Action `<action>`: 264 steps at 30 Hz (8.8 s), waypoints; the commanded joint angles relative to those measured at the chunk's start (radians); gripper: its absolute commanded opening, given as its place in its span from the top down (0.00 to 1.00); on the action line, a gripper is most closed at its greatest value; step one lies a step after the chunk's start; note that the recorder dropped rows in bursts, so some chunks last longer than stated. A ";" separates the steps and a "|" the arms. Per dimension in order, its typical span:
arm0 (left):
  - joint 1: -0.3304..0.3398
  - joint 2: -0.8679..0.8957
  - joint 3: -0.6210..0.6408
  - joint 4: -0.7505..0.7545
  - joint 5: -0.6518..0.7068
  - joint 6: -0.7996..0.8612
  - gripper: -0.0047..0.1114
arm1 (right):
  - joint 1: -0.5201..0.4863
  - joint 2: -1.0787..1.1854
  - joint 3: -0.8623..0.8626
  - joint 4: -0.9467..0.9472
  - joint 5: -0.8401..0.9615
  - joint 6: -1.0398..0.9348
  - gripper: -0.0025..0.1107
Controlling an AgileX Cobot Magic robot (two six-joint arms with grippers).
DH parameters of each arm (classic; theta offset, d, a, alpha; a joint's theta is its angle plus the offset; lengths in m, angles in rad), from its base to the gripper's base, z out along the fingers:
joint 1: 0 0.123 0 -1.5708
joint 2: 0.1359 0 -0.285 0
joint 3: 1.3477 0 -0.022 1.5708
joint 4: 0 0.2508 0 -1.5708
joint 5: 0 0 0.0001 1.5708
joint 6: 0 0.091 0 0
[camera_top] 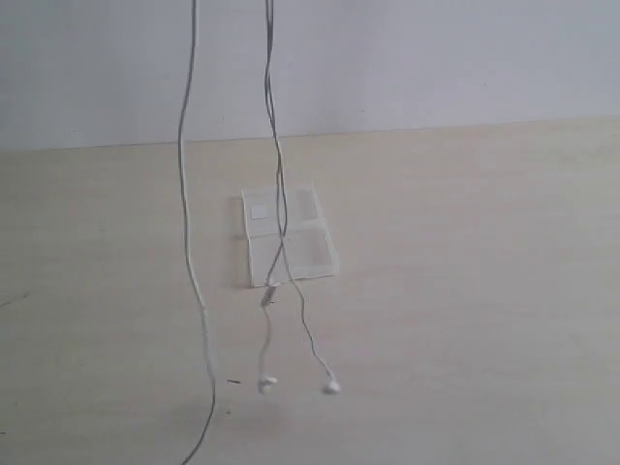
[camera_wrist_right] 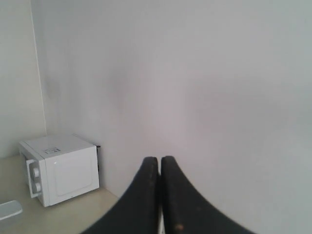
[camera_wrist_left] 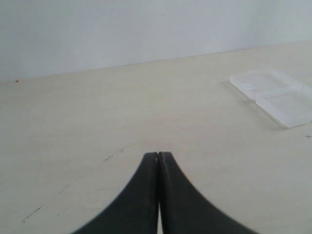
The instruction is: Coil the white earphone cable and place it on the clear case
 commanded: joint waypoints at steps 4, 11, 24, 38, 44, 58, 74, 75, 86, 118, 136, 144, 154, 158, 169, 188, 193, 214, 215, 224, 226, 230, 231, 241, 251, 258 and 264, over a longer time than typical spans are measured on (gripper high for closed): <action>0.003 -0.007 0.000 -0.001 -0.004 -0.006 0.96 | 0.002 -0.008 -0.022 0.003 0.051 -0.003 0.98; 0.003 -0.007 0.000 0.022 -0.004 0.053 0.96 | 0.002 -0.030 -0.022 0.003 0.053 -0.007 0.98; 0.003 -0.007 0.000 0.059 -0.073 0.073 0.96 | 0.002 -0.063 -0.022 0.001 0.114 -0.007 0.98; 0.003 -0.007 0.000 -0.410 -0.379 -0.255 0.96 | 0.002 -0.063 -0.022 0.013 0.114 -0.010 0.98; 0.003 -0.007 -0.045 -0.432 -0.317 -0.602 0.96 | 0.002 -0.065 -0.022 0.031 0.114 -0.012 0.98; 0.003 0.060 -0.294 -0.657 0.015 -0.053 0.96 | 0.002 -0.074 -0.022 0.200 0.107 -0.150 0.98; 0.003 0.469 -0.305 -1.458 0.412 1.024 0.96 | 0.002 -0.074 -0.022 0.428 0.132 -0.295 0.98; 0.003 0.489 -0.305 -1.472 0.438 1.059 0.96 | 0.002 -0.074 -0.022 0.428 0.134 -0.295 0.98; 0.003 0.677 -0.305 -1.500 0.756 1.405 0.96 | 0.002 -0.074 -0.022 0.450 0.132 -0.295 0.98; 0.003 0.739 -0.369 -1.500 0.788 1.465 0.40 | 0.002 -0.072 -0.022 0.472 0.080 -0.319 0.98; 0.003 0.848 -0.418 -1.500 0.893 1.489 0.40 | 0.002 -0.013 -0.022 0.640 0.040 -0.423 0.98; -0.031 0.945 -0.455 -1.500 0.893 1.540 0.40 | 0.002 -0.002 -0.022 0.666 0.019 -0.426 0.98; -0.201 1.048 -0.534 -1.500 0.877 1.598 0.40 | 0.002 -0.002 -0.022 0.673 0.025 -0.426 0.98; -0.260 1.077 -0.554 -1.500 0.856 1.610 0.40 | 0.002 -0.002 -0.022 0.673 0.029 -0.426 0.98; -0.341 1.155 -0.580 -1.500 0.796 1.655 0.40 | 0.002 -0.002 -0.022 0.673 0.029 -0.426 0.98; -0.468 1.296 -0.685 -1.500 0.735 1.669 0.43 | 0.002 -0.004 -0.022 0.673 0.029 -0.445 0.98; -0.465 1.305 -0.685 -1.500 0.735 1.673 0.67 | 0.002 -0.004 -0.022 0.673 0.029 -0.445 0.98; -0.465 1.305 -0.707 -1.500 0.735 1.718 0.58 | 0.002 -0.004 -0.022 0.673 0.034 -0.445 0.98; -0.465 1.305 -0.715 -1.500 0.735 1.718 0.58 | 0.002 -0.004 -0.022 0.673 0.034 -0.445 0.98; -0.465 1.307 -0.724 -1.500 0.728 1.707 0.70 | 0.002 -0.008 -0.022 0.673 0.034 -0.445 0.98; -0.465 1.307 -0.724 -1.500 0.728 1.700 0.71 | 0.002 -0.008 -0.022 0.673 0.034 -0.445 0.98; -0.465 1.307 -0.724 -1.500 0.726 1.693 0.70 | 0.002 -0.008 -0.022 0.673 0.034 -0.445 0.98; -0.465 1.307 -0.724 -1.500 0.722 1.693 0.70 | 0.002 -0.008 -0.022 0.673 0.034 -0.445 0.98; -0.465 1.307 -0.724 -1.500 0.710 1.691 0.70 | 0.002 -0.028 -0.022 0.659 0.022 -0.452 0.98; -0.465 1.307 -0.724 -1.500 0.710 1.691 0.71 | 0.002 -0.028 -0.022 0.659 0.022 -0.452 0.98; -0.465 1.307 -0.724 -1.500 0.694 1.693 0.82 | 0.002 -0.028 -0.022 0.659 0.022 -0.452 0.98; -0.465 1.307 -0.724 -1.500 0.682 1.695 0.96 | 0.002 -0.028 -0.022 0.659 0.022 -0.452 0.98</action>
